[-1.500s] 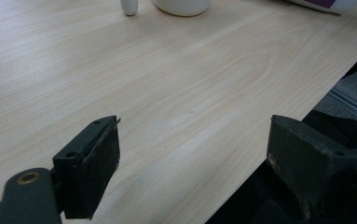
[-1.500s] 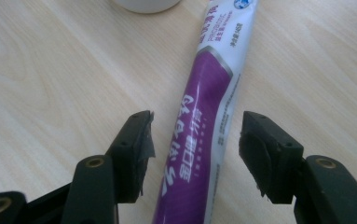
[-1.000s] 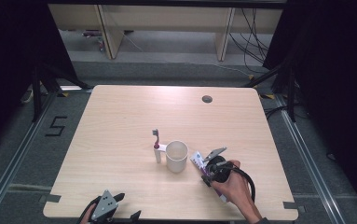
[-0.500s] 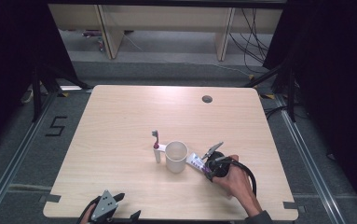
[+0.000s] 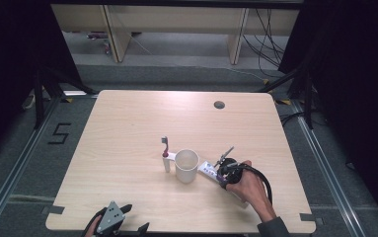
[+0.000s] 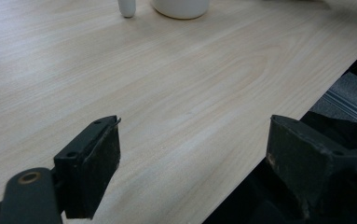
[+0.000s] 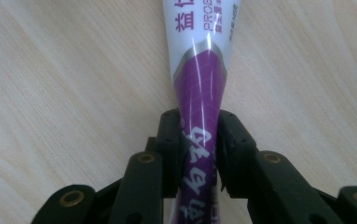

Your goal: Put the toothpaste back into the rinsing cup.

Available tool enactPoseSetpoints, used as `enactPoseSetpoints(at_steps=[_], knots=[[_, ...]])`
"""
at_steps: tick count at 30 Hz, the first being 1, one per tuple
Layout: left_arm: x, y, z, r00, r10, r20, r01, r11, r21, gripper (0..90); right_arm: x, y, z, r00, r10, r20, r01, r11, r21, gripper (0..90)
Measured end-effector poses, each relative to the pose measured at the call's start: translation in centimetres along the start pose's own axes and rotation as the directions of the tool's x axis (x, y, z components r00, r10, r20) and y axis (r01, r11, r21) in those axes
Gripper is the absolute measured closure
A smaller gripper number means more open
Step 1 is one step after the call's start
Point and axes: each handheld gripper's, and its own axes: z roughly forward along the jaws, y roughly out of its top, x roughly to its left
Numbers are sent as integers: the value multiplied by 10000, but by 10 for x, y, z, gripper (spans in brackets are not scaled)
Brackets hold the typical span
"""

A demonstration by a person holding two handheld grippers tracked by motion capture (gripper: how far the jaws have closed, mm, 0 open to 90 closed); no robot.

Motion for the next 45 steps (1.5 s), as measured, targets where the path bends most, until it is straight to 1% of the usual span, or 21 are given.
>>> enactPoseSetpoints(at_steps=[8, 12, 13, 15, 20, 25, 27, 28, 29, 30, 32, 33, 35, 36, 37, 38, 39, 40, 41, 43, 45], knots=[[0, 0, 0, 10000, -81, 57, 80, 10000, 56, 177, 3, 4, 1, 9991, -388, 175, 381, 9985, 384, 760], [0, 0, 0, 9999, -99, 108, 99, 10000, -6, 178, 1, 4, 0, 9951, -958, 248, 951, 9951, 289, 765], [0, 0, 0, 9999, -101, 105, 101, 9999, -18, 179, 2, 3, 0, 9976, -668, 174, 662, 9973, 315, 766], [0, 0, -1, 9999, -99, 72, 99, 9999, 39, 180, 0, 0, -1, 9978, -637, 182, 633, 9977, 237, 766], [1, 0, -1, 9999, -118, 39, 118, 9999, 56, 180, -11, -10, -11, 9988, -346, 338, 364, 9979, -544, 767], [0, 0, -1, 9999, -122, -11, 123, 9999, 39, 181, -22, -20, -28, 9988, 419, 253, -364, 9816, -1875, 768], [2, 0, -1, 10000, -56, -7, 56, 10000, 64, 181, -27, -21, -35, 9985, 469, 288, -375, 9628, -2678, 768], [1, 0, 0, 9998, -222, 22, 222, 9998, -8, 180, -28, -22, -39, 9975, 645, 282, -533, 9534, -2969, 768], [1, 0, 0, 9998, -208, 24, 208, 9998, 9, 180, -29, -22, -41, 9964, 733, 429, -532, 9328, -3565, 768], [1, 0, 0, 9998, -217, 18, 216, 9998, 10, 180, -29, -23, -44, 9954, 831, 468, -605, 9294, -3642, 768], [1, 0, 0, 9998, -208, 43, 208, 9998, 20, 180, -30, -23, -48, 9908, 1172, 673, -763, 8960, -4374, 768], [1, 0, 0, 9998, -203, 34, 203, 9998, 26, 180, -31, -23, -51, 9890, 1330, 643, -897, 8868, -4534, 768], [1, -1, 1, 9997, -259, 14, 259, 9997, -41, 180, -30, -23, -54, 9849, 1665, 475, -1204, 8559, -5030, 768], [2, -1, 0, 9998, -203, 31, 203, 9998, 0, 180, -31, -23, -55, 9858, 1634, 381, -1206, 8476, -5167, 768], [3, -1, 0, 9998, -182, 28, 182, 9998, 23, 180, -31, -23, -55, 9844, 1753, 119, -1414, 8302, -5393, 768], [3, -1, 0, 9998, -197, 26, 197, 9998, 0, 180, -32, -22, -55, 9868, 1618, 84, -1284, 8130, -5679, 768], [3, -1, 0, 9998, -185, 20, 185, 9998, -5, 180, -31, -21, -56, 9822, 1864, -230, -1655, 8007, -5757, 768], [3, -1, 0, 9998, -185, 19, 185, 9998, -4, 180, -33, -20, -55, 9861, 1659, -118, -1401, 7906, -5962, 768], [3, -1, 0, 9998, -184, 29, 184, 9998, -12, 180, -30, -19, -56, 9809, 1914, -354, -1746, 7844, -5952, 768], [3, -1, 0, 9998, -201, 14, 201, 9998, -24, 180, -31, -17, -57, 9854, 1684, -254, -1466, 7629, -6297, 768], [3, -1, 0, 9997, -258, -24, 258, 9997, 49, 180, -29, -15, -58, 9827, 1797, -450, -1654, 7416, -6501, 768]])
